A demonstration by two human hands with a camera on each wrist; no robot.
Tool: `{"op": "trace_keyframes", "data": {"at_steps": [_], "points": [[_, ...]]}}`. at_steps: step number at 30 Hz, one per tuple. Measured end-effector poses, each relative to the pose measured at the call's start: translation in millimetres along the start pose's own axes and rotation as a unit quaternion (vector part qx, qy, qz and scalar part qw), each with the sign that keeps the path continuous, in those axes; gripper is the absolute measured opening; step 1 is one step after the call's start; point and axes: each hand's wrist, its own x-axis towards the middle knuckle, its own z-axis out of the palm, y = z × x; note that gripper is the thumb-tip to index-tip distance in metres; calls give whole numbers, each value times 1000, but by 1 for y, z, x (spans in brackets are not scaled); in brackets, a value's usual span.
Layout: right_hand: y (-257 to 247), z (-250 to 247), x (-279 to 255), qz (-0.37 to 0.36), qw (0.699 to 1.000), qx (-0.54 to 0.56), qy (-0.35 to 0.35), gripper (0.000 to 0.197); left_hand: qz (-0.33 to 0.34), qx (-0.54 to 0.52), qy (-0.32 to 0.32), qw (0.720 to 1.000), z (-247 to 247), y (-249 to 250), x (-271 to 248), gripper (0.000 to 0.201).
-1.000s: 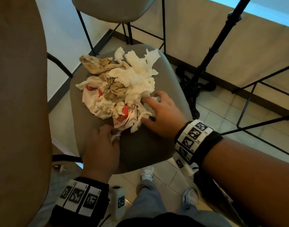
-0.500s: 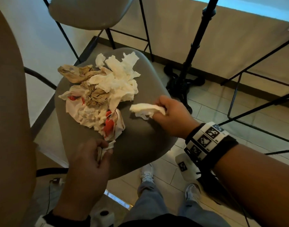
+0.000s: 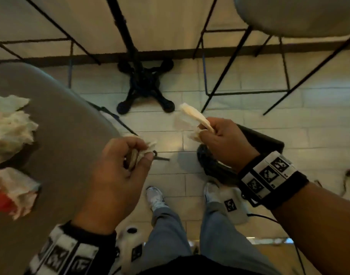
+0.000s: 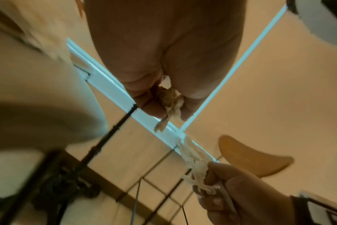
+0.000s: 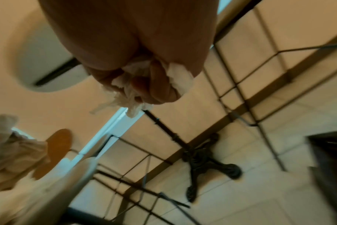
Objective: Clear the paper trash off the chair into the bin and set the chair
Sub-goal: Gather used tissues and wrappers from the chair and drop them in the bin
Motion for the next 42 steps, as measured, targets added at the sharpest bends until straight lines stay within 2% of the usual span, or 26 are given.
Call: {"op": "trace_keyframes", "data": {"at_steps": [4, 7, 9, 11, 15, 18, 21, 23, 25, 26, 28, 30, 33, 36, 37, 40, 42], "points": [[121, -39, -10, 150, 987, -18, 55, 18, 34, 24, -121, 992, 105, -5, 52, 12], [198, -55, -18, 258, 964, -3, 61, 19, 21, 73, -221, 972, 192, -12, 83, 11], [240, -59, -22, 326, 942, 27, 71, 14, -2, 96, -278, 956, 245, -17, 97, 11], [282, -61, -24, 379, 917, 85, 87, 20, -16, 114, -322, 940, 293, -20, 105, 11], [344, -63, -17, 470, 851, 198, 124, 11, -3, 172, -363, 916, 373, -19, 110, 12], [371, -67, -9, 502, 816, 246, 149, 10, 0, 198, -382, 902, 416, -23, 106, 19], [390, -67, 3, 496, 762, 363, 204, 14, -24, 189, -408, 893, 442, -31, 100, 56], [395, -72, 13, 480, 709, 463, 230, 19, -44, 181, -436, 880, 453, -38, 97, 80], [402, -74, 20, 465, 640, 563, 239, 25, -58, 189, -458, 867, 460, -46, 93, 95], [403, -73, 21, 463, 625, 585, 230, 32, -65, 206, -465, 858, 461, -48, 92, 99], [406, -68, 21, 474, 636, 574, 204, 56, -85, 230, -468, 849, 457, -51, 89, 102], [407, -64, 17, 500, 670, 513, 195, 65, -104, 226, -463, 851, 447, -52, 86, 104], [396, -57, 12, 522, 717, 447, 118, 43, -117, 198, -444, 866, 423, -57, 83, 103], [372, -47, 2, 518, 799, 304, 44, 20, -143, 157, -429, 878, 384, -53, 80, 93], [361, -45, 1, 501, 828, 251, 15, 14, -153, 134, -421, 884, 368, -49, 77, 88], [320, -33, 0, 404, 909, 63, -80, 18, -151, 77, -385, 907, 306, -38, 69, 67], [271, -25, 3, 309, 942, -44, -122, 13, -128, 61, -356, 924, 254, -27, 62, 48]]}}
